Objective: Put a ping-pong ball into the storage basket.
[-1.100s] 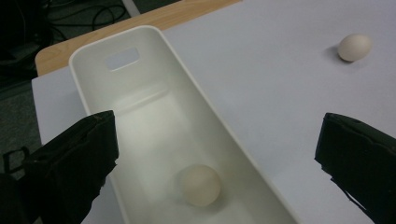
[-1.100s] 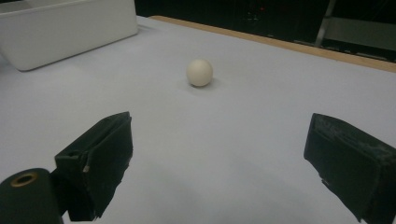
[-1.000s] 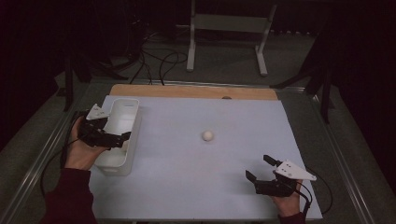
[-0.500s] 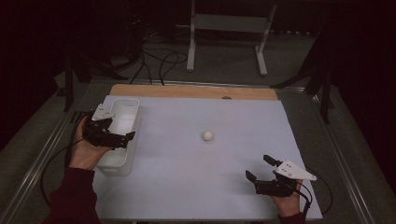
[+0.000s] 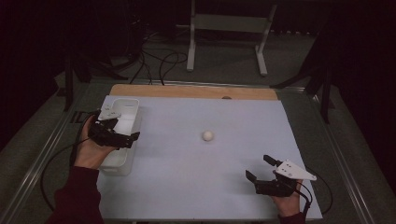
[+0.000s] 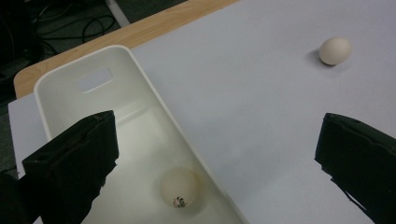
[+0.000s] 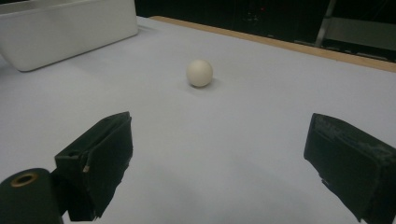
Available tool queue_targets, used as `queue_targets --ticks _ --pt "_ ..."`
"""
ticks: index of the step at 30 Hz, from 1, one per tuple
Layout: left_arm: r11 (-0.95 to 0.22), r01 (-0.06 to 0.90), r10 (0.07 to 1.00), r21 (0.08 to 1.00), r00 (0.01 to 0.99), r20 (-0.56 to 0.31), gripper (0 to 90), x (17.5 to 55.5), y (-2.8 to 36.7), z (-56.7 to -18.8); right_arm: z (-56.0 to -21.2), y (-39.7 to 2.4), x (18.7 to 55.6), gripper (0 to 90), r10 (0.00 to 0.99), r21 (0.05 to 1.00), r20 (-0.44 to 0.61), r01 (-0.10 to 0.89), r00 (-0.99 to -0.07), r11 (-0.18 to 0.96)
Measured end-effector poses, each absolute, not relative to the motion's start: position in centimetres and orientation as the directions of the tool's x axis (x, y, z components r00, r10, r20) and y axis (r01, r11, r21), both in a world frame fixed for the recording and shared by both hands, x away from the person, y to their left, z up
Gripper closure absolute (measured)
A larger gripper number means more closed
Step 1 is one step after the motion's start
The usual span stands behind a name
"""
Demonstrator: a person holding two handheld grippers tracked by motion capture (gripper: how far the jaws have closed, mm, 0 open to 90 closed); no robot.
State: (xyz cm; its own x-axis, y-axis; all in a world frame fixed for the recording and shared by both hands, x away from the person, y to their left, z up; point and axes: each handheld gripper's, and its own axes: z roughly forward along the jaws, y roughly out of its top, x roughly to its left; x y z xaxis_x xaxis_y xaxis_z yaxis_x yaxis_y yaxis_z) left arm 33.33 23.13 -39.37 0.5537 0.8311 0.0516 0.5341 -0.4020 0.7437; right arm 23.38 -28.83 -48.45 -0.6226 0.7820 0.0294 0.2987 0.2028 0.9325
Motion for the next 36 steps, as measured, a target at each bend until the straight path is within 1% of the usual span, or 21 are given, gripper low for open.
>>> queue_targets --ticks 36 --pt "-0.427 0.5 0.79 0.754 0.611 0.042 0.0 34.0 20.0 -39.2 -48.4 -28.9 23.4 7.8 0.783 0.933 0.03 0.299 -0.621 0.201"
